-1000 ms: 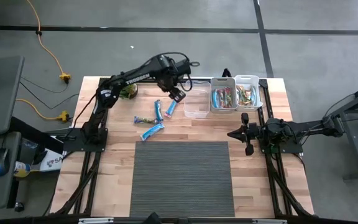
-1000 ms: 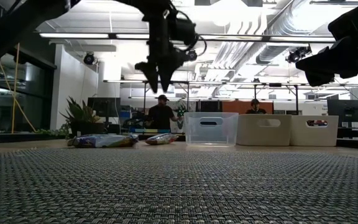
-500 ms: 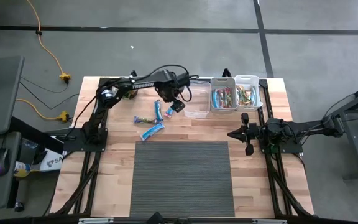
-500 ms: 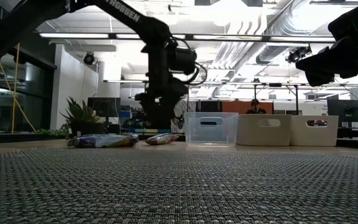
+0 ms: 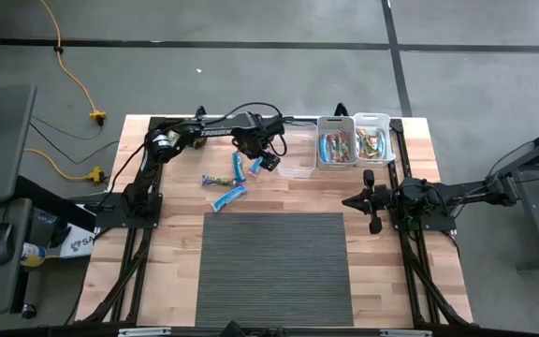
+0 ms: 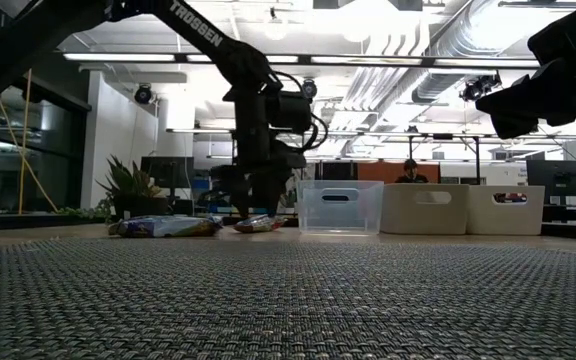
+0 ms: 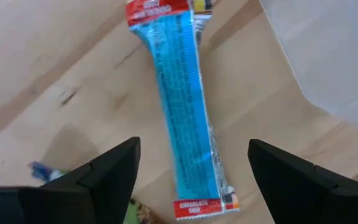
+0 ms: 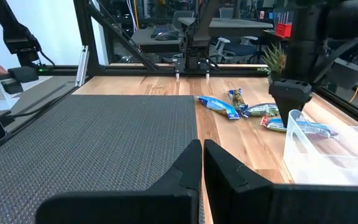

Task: Pick and place Granola Bars by type
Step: Put the red granola bar into the gray bin

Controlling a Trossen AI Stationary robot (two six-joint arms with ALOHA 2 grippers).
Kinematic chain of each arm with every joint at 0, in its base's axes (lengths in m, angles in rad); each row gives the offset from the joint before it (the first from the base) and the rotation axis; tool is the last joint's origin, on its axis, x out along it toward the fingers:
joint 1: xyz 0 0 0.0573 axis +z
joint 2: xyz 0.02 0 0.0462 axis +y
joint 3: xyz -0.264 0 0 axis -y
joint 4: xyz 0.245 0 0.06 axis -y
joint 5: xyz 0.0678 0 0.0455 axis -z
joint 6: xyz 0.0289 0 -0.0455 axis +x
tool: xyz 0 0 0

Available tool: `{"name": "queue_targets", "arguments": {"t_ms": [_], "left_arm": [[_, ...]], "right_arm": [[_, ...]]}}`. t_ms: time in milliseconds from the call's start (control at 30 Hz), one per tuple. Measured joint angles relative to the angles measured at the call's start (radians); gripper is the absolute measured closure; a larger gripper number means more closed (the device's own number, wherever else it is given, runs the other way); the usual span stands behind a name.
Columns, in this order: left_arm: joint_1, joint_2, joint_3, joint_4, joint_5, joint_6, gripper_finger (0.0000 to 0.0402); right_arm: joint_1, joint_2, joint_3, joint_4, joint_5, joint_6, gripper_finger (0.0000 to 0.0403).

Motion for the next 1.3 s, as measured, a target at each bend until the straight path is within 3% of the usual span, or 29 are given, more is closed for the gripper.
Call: {"name": "queue_targets", "arguments": {"t_ms": [200,867,1300], "left_arm": [[-0.001,0.000,-0.036,0.035,0.082,0.046,0.0106],[-0.002,0.004,-0.106,0.071,0.079,0.108,0.0109],[0.002,0.009,-0.109,0.064,0.099,0.122,0.0228]], "right_arm": [[0.000,0.000,0.000,0.000,0.000,0.000,0.0402],[0.000,0.000,0.000,0.000,0.000,0.000,0.0402],[0.000,0.000,0.000,0.000,0.000,0.000,0.0402]]}}
